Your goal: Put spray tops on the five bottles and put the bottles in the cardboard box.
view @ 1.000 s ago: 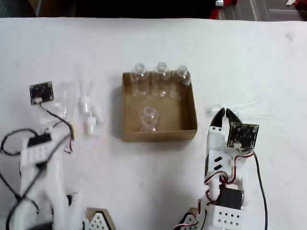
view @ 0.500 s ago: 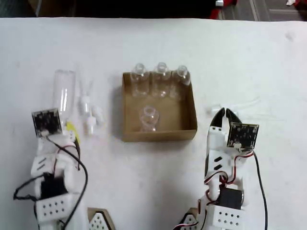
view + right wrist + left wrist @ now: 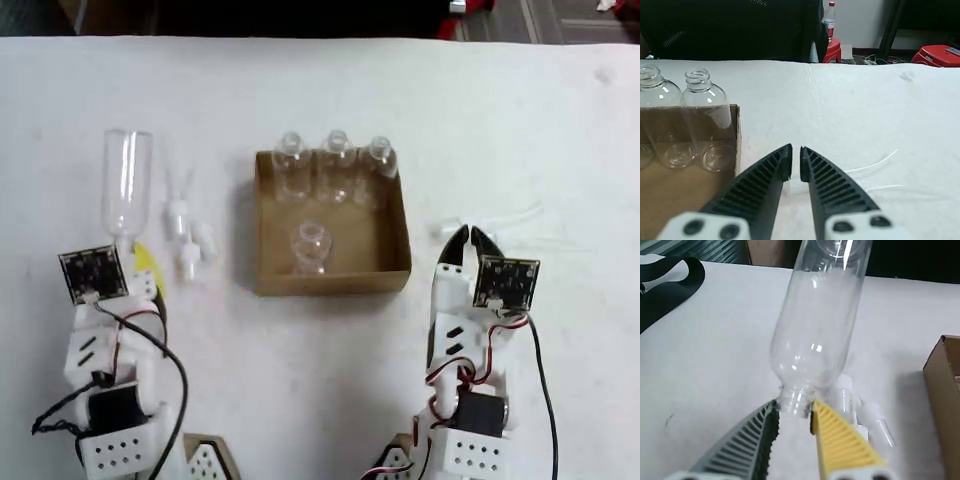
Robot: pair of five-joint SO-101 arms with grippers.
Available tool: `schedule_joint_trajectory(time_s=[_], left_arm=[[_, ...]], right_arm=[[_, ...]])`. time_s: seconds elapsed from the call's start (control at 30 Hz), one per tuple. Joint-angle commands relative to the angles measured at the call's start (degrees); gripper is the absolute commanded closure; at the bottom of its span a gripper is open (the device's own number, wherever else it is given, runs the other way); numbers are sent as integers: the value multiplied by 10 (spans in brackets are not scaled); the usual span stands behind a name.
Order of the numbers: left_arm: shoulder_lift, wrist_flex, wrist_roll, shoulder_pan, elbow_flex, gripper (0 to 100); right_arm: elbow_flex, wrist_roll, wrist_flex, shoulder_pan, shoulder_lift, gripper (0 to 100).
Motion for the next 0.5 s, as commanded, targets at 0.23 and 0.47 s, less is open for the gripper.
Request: schedule_joint_trajectory(time_s=[0.23, 0.47], left_arm=[[-11, -2, 3, 133, -185, 965], [-10, 46, -47, 232, -317, 965]], right_arm=[[13, 8, -11, -4, -3, 981], [13, 8, -12, -4, -3, 981]])
